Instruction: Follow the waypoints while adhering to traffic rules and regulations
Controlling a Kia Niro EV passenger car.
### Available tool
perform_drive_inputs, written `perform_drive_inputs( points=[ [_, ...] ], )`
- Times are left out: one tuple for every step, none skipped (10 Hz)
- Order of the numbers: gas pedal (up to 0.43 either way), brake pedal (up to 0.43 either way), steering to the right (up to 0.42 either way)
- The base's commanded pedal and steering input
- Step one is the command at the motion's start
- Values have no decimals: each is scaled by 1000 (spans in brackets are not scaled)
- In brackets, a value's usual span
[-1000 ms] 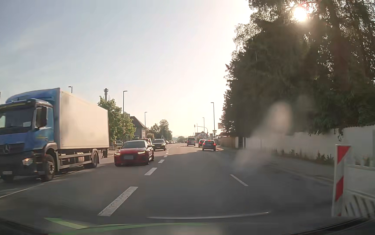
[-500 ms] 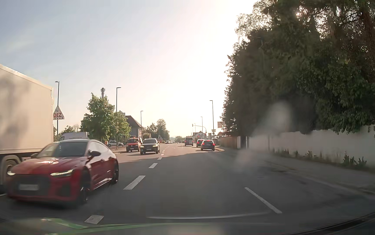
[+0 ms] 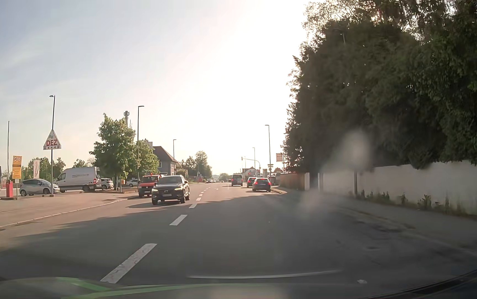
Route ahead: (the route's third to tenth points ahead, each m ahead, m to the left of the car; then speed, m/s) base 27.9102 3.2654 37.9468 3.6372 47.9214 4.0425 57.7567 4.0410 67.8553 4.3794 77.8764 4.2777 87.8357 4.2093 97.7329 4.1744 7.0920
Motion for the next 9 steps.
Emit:
perform_drive_inputs(
  points=[
    [138,0,12],
    [138,0,12],
    [138,0,11],
    [138,0,11],
    [118,0,10],
    [67,0,9],
    [39,0,8],
    [0,0,7],
    [0,0,7]
  ],
)
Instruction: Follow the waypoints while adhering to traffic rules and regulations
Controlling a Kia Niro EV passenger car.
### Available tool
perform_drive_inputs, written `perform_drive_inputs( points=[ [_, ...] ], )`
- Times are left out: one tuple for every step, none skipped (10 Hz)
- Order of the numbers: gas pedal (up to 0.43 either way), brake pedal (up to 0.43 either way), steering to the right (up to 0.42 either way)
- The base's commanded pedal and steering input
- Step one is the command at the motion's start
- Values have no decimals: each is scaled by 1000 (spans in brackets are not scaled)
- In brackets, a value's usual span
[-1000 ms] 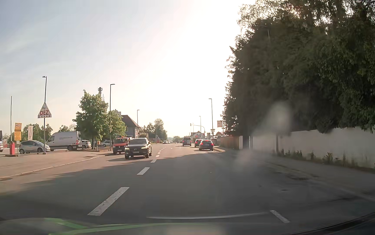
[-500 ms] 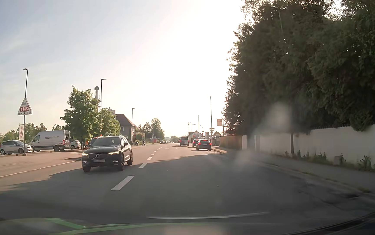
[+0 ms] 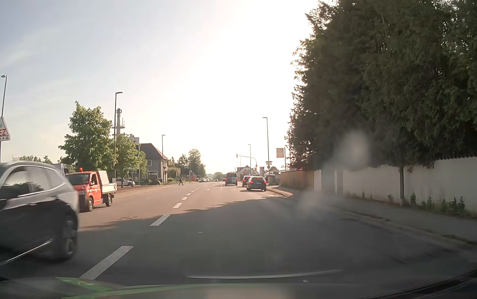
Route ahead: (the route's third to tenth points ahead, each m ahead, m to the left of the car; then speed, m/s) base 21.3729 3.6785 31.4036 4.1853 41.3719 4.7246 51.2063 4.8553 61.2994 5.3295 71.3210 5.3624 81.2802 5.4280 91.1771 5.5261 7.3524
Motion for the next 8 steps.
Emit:
perform_drive_inputs(
  points=[
    [0,0,7],
    [0,0,6],
    [0,0,4],
    [0,0,2],
    [0,0,0],
    [0,0,-1],
    [0,0,-2],
    [0,0,-2]
  ],
)
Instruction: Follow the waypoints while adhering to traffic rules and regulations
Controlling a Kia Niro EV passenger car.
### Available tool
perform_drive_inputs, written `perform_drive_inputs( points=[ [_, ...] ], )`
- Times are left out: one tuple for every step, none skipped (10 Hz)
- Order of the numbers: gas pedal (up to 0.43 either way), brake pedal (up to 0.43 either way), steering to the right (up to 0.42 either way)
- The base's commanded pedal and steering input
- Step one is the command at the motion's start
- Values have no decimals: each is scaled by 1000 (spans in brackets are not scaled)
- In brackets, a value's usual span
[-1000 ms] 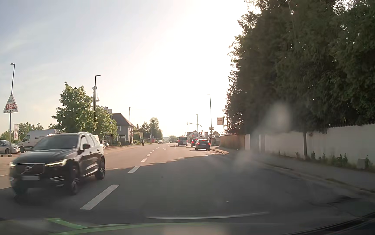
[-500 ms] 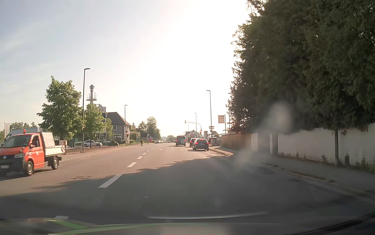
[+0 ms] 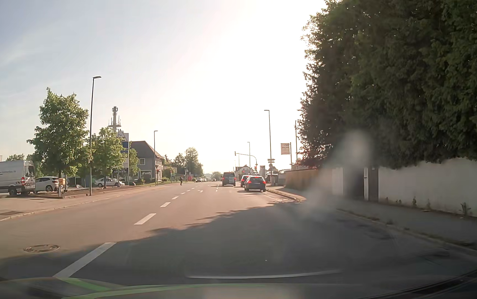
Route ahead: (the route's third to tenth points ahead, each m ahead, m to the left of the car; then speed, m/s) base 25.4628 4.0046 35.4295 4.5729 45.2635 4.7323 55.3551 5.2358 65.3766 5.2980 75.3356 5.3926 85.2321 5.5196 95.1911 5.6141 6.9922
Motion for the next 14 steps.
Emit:
perform_drive_inputs(
  points=[
    [0,0,-4],
    [0,0,-5],
    [0,0,-6],
    [0,0,-7],
    [0,0,-8],
    [0,0,-8],
    [0,0,-8],
    [0,0,-9],
    [0,0,-10],
    [0,0,-10],
    [0,0,-10],
    [0,0,-11],
    [0,0,-11],
    [0,0,-11]
  ],
)
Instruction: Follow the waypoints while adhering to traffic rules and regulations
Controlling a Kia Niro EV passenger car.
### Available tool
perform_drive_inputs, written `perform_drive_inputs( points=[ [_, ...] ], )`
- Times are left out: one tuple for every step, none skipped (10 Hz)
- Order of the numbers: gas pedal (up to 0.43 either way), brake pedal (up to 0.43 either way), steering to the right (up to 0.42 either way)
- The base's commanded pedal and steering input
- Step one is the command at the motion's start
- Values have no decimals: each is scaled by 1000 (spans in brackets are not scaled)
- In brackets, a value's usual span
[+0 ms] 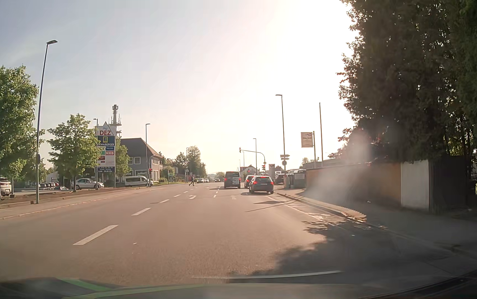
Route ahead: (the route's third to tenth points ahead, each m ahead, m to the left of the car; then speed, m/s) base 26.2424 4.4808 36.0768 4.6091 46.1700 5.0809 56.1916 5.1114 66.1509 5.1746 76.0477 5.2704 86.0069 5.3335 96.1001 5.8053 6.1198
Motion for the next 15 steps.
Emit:
perform_drive_inputs(
  points=[
    [0,0,-11],
    [8,0,-11],
    [8,0,-11],
    [20,0,-11],
    [20,0,-10],
    [20,0,-10],
    [28,0,-9],
    [28,0,-7],
    [28,0,-6],
    [28,0,-5],
    [28,0,-5],
    [28,0,-5],
    [39,0,-5],
    [39,0,-5],
    [47,0,-5]
  ],
)
